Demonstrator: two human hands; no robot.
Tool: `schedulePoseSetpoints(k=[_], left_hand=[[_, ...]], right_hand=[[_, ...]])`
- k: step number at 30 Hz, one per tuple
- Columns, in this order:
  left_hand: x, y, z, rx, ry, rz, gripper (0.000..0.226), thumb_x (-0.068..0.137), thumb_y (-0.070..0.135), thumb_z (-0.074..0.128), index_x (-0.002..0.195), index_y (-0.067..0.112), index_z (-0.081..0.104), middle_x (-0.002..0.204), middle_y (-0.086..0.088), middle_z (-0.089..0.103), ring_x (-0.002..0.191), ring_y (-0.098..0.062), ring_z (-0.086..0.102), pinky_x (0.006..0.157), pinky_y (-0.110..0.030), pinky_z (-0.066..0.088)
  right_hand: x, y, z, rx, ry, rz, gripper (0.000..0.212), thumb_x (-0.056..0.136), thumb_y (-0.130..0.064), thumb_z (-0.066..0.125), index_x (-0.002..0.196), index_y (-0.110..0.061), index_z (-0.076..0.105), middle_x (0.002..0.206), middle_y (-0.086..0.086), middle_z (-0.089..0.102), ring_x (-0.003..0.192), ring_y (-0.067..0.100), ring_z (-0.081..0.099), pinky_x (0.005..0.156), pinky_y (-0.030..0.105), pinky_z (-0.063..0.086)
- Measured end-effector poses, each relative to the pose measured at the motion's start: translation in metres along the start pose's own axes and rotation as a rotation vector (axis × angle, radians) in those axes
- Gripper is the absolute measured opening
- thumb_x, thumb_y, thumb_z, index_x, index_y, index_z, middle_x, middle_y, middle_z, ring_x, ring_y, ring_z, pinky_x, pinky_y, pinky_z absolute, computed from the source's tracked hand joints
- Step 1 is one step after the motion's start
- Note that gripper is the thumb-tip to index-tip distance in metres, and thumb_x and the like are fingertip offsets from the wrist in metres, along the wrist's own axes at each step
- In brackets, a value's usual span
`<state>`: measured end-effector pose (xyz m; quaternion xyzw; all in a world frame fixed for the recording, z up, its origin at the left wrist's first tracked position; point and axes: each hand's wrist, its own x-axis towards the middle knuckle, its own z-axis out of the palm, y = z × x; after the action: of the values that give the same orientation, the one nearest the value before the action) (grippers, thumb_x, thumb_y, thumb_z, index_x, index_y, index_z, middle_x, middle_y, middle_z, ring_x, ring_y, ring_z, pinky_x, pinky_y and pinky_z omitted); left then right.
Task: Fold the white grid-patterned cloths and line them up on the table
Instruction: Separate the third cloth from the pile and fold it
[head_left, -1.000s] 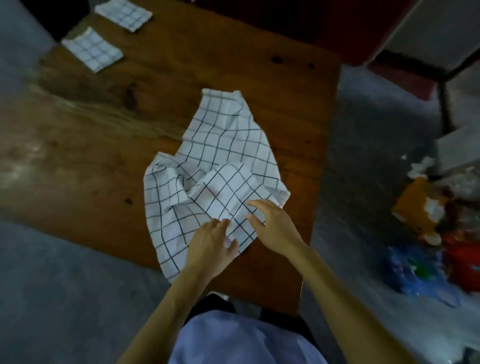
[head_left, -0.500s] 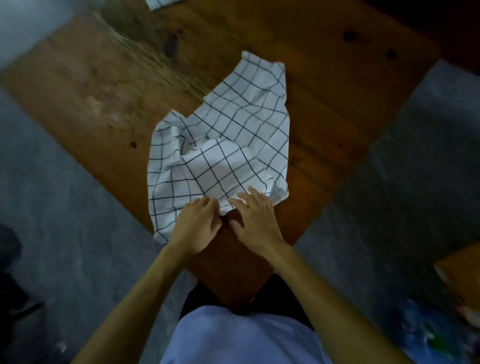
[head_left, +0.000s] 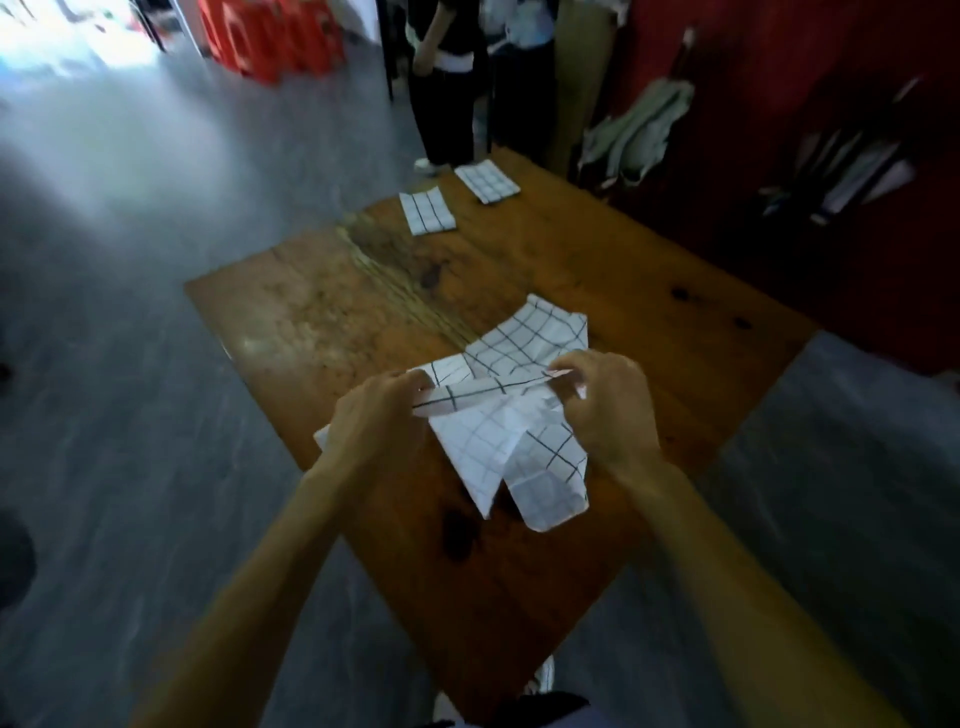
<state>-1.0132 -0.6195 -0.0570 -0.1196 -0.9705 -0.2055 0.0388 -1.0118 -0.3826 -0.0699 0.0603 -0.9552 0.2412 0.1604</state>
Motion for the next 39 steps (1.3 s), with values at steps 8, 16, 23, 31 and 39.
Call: schedulePoseSetpoints(k=[8,16,23,31,39], left_hand=[[0.008,0.031,-0.109,-0.094,-0.152,0.312,0.008,0.089,0.027,0.063,0.09,0.019,0.063,0.086,0.013,0.062,0.071,0.002,0.055,0.066,-0.017,0.046],[0.057,0.042,-0.152,-0.152,-0.134,0.25,0.04,0.085,0.02,0.067,0.123,0.026,0.056,0.123,0.01,0.058,0.102,-0.009,0.057,0.083,-0.018,0.042],[0.111,0.025,-0.082,-0.031,-0.018,0.051,0.034,0.088,0.018,0.062,0.121,0.013,0.057,0.113,-0.008,0.06,0.098,-0.023,0.057,0.079,-0.027,0.044],[0.183,-0.021,0.037,0.077,0.036,-0.238,0.005,0.093,0.014,0.054,0.091,0.013,0.06,0.085,-0.003,0.061,0.072,-0.016,0.057,0.064,-0.029,0.049],[0.187,-0.066,0.092,0.159,-0.045,-0.334,0.009,0.09,0.011,0.057,0.098,0.009,0.061,0.088,-0.006,0.059,0.078,-0.022,0.058,0.066,-0.032,0.05]], right_hand=[[0.002,-0.025,-0.093,0.047,0.355,-0.096,0.035,0.094,-0.048,0.051,0.097,-0.018,0.068,0.089,-0.003,0.069,0.081,0.011,0.062,0.072,0.037,0.052],[0.056,-0.029,-0.135,0.049,0.432,-0.158,0.03,0.092,-0.044,0.057,0.089,-0.015,0.065,0.077,-0.005,0.058,0.072,0.011,0.053,0.061,0.025,0.037],[0.135,0.029,-0.072,0.075,0.191,-0.138,0.029,0.091,-0.044,0.058,0.09,-0.016,0.064,0.084,0.003,0.063,0.076,0.012,0.053,0.065,0.027,0.038],[0.219,0.126,0.053,0.192,-0.169,-0.141,0.022,0.089,-0.032,0.065,0.098,-0.012,0.067,0.09,-0.001,0.063,0.08,0.01,0.053,0.06,0.011,0.034],[0.232,0.16,0.127,0.284,-0.352,-0.198,0.017,0.086,-0.01,0.068,0.103,-0.01,0.069,0.101,0.007,0.069,0.088,0.006,0.056,0.071,0.004,0.04]])
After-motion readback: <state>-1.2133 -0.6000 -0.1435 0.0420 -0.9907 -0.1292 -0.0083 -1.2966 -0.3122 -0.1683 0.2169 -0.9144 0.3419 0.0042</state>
